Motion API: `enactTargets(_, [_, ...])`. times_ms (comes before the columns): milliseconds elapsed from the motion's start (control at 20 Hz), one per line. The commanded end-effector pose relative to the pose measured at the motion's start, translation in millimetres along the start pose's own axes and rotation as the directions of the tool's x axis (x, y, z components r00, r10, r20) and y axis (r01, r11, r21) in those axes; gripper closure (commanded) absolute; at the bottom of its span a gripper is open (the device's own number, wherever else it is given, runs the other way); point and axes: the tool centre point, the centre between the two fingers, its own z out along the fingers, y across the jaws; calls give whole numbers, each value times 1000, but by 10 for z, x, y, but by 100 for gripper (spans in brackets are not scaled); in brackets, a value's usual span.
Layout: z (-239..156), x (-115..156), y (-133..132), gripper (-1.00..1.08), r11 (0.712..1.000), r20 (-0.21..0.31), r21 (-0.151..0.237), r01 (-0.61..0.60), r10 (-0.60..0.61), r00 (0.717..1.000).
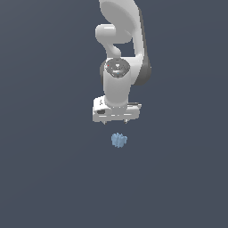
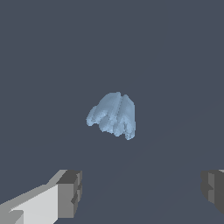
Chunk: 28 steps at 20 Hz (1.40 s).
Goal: Pick up the object and move it to a goal position.
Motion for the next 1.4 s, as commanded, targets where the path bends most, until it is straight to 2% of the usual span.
enactTargets(0, [19,12,-4,-92,999,0,-1,40,-40,999])
enactTargets(350, [92,60,-19,-92,980,-2,-5,200,-200,980])
enactTargets(650, [170,111,-37,-92,931,-3,-9,365,-365,931])
enactTargets(1000, [258,171,-62,-92,839,-5,-12,544,-544,839])
enactTargets(1350, [344,230,-88,-92,714,-8,-16,700,-700,714])
